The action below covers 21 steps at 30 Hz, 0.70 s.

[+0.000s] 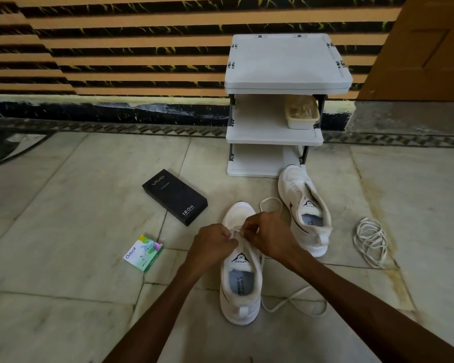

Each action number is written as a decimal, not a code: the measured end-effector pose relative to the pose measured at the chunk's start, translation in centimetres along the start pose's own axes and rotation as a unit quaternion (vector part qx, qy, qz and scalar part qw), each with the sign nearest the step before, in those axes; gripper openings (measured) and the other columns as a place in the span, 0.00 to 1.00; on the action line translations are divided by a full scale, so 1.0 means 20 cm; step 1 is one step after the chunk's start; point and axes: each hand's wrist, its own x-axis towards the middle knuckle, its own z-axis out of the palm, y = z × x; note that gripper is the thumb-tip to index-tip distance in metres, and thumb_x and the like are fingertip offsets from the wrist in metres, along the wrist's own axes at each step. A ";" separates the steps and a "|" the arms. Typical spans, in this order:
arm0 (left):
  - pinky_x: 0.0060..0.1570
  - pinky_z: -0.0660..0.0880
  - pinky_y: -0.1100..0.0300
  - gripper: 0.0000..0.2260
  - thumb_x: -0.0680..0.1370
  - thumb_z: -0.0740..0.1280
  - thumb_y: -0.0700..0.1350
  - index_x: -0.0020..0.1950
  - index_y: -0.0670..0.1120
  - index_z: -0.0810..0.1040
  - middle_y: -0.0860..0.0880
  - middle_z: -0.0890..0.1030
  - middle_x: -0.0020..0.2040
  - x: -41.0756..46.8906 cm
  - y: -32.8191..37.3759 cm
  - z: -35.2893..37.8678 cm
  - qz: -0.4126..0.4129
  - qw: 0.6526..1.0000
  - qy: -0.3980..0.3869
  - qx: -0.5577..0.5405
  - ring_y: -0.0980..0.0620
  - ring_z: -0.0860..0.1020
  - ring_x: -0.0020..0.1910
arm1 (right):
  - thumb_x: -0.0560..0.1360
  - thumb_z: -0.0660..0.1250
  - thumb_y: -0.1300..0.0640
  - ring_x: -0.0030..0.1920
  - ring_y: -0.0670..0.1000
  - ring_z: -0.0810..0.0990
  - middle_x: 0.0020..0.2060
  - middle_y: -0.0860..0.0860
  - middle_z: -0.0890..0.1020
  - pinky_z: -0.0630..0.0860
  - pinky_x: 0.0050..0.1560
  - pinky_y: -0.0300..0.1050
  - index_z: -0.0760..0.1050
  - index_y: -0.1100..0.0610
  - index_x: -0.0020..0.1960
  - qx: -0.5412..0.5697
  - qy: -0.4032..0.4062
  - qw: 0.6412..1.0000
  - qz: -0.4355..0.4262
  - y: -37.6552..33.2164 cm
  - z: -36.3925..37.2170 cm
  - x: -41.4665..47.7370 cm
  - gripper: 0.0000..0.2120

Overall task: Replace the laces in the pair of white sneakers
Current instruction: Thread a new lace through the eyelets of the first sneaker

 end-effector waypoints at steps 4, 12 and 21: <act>0.46 0.77 0.62 0.09 0.76 0.68 0.42 0.55 0.47 0.83 0.50 0.82 0.49 0.03 -0.06 -0.03 -0.061 0.987 -0.036 -0.144 0.53 0.80 0.48 | 0.73 0.67 0.54 0.41 0.51 0.82 0.39 0.49 0.84 0.64 0.32 0.37 0.84 0.51 0.41 -0.040 0.001 0.999 0.008 -0.03 0.04 0.02 0.07; 0.55 0.80 0.50 0.10 0.76 0.66 0.38 0.54 0.44 0.83 0.44 0.84 0.51 0.03 -0.10 -0.05 -0.082 0.962 -0.083 -0.247 0.46 0.81 0.53 | 0.72 0.67 0.53 0.48 0.54 0.81 0.44 0.50 0.83 0.70 0.40 0.41 0.84 0.55 0.44 -0.062 -0.015 0.998 0.021 -0.04 0.10 0.09 0.08; 0.38 0.80 0.61 0.05 0.76 0.67 0.46 0.45 0.50 0.84 0.49 0.86 0.41 0.06 -0.10 -0.04 -0.117 0.949 -0.097 -0.276 0.51 0.84 0.43 | 0.72 0.67 0.56 0.48 0.54 0.81 0.46 0.51 0.82 0.75 0.46 0.43 0.84 0.54 0.46 -0.089 0.008 0.996 0.017 -0.07 0.17 0.09 0.08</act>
